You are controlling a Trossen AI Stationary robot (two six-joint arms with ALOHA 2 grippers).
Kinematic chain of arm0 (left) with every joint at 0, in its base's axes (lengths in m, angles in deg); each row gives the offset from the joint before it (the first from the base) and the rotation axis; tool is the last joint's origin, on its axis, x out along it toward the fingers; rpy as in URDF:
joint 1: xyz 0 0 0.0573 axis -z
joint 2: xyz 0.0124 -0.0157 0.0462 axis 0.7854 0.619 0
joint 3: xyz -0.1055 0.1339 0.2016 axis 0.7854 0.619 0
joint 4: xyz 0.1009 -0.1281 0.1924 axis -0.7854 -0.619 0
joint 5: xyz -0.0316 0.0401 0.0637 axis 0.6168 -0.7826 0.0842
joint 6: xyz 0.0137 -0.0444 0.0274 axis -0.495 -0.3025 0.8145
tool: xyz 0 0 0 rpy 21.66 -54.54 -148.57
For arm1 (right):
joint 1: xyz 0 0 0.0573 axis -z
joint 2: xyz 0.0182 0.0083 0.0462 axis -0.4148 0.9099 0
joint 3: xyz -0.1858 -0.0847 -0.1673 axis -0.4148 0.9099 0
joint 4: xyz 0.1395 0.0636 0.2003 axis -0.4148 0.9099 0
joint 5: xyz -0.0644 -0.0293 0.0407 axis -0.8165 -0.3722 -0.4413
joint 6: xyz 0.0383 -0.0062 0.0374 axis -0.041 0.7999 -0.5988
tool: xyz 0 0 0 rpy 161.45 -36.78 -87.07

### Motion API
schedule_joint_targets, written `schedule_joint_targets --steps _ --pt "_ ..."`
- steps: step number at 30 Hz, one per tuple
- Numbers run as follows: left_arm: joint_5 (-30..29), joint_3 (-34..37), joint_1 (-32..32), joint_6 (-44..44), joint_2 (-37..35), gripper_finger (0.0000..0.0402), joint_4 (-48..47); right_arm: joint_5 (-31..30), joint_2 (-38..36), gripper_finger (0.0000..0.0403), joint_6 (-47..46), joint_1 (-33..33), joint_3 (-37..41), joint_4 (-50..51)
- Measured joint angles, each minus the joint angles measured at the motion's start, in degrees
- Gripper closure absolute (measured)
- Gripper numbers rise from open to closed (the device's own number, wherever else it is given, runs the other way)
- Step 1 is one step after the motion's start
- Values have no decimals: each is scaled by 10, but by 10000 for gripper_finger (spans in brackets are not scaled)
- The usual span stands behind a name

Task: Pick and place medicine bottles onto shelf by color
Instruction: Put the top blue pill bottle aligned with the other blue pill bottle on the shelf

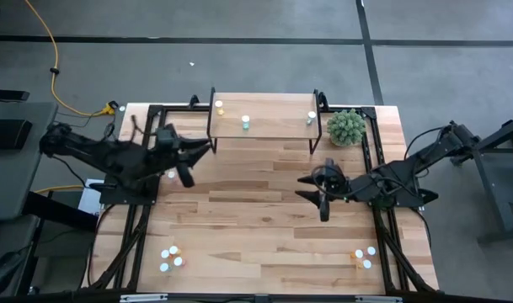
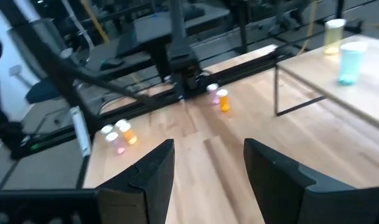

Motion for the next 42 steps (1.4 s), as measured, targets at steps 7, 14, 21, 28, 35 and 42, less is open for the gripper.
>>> schedule_joint_targets --steps 7,14,21,28,35,42 --pt "10 89 -5 71 -108 395 25 6 50 219 16 95 0 -82" --pt "120 103 -39 146 -220 400 24 0 162 216 33 164 -13 -160" --pt "144 102 -43 167 -288 401 -39 3 256 167 49 222 -126 -45" --pt "140 103 -43 133 -298 401 -69 -43 360 129 143 277 -238 -19" --pt "123 103 -43 123 -296 401 -70 11 437 128 157 335 -275 -99" --pt "111 103 -43 117 -296 401 -70 39 442 128 140 364 -275 -130"
